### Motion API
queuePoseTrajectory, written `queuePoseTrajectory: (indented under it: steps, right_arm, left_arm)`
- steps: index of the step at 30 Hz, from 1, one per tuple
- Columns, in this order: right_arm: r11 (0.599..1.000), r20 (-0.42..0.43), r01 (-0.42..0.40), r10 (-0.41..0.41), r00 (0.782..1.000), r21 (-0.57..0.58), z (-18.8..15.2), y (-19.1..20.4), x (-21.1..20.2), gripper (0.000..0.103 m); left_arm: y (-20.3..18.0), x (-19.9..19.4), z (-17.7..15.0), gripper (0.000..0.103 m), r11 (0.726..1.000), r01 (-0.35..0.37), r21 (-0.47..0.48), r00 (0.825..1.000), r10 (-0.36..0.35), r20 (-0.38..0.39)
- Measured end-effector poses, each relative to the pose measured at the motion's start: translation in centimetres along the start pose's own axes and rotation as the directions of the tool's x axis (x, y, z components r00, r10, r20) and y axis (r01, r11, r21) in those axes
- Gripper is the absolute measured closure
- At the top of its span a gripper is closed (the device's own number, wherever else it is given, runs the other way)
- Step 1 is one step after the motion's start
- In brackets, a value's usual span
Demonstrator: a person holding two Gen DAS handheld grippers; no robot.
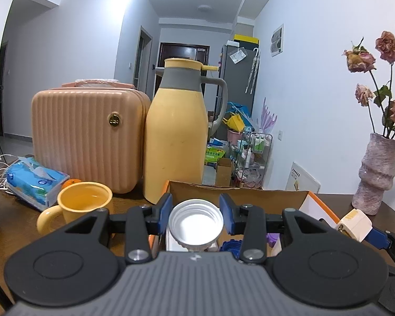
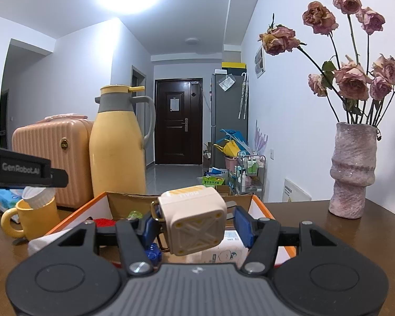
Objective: Organize rigid objects
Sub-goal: 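Carry the white bottle cap and white plug adapter over the cardboard box, then open both tools to drop the white cap and plug adapter into the box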
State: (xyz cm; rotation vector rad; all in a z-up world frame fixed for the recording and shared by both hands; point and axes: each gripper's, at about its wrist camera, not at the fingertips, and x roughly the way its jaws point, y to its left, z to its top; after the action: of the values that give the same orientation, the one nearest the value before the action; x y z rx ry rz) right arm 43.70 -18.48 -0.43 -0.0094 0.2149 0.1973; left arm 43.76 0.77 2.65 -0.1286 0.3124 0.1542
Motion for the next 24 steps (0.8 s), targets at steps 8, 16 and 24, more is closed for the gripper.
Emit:
queuePoseTrajectory:
  steps: [8, 16, 24]
  right_arm:
    - [1.0, -0.014, -0.004, 0.004, 1.0, -0.004, 0.1, 0.0, 3.1, 0.044]
    - [1.0, -0.047, -0.001, 0.001, 0.999, 0.0, 0.1, -0.5, 6.5, 0.044]
    - [1.0, -0.069, 0.013, -0.014, 0.998, -0.011, -0.1, -0.7, 8.8, 0.044]
  left_arm:
    - [-1.0, 3.7, 0.0, 0.063, 1.0, 0.007, 0.019, 0.999, -0.006, -0.031]
    - [-1.6, 6.8, 0.2, 0.063, 1.0, 0.005, 0.029, 0.998, -0.003, -0.066]
    - [-2.1, 9.0, 0.4, 0.063, 0.999, 0.004, 0.048, 0.996, 0.0, -0.085]
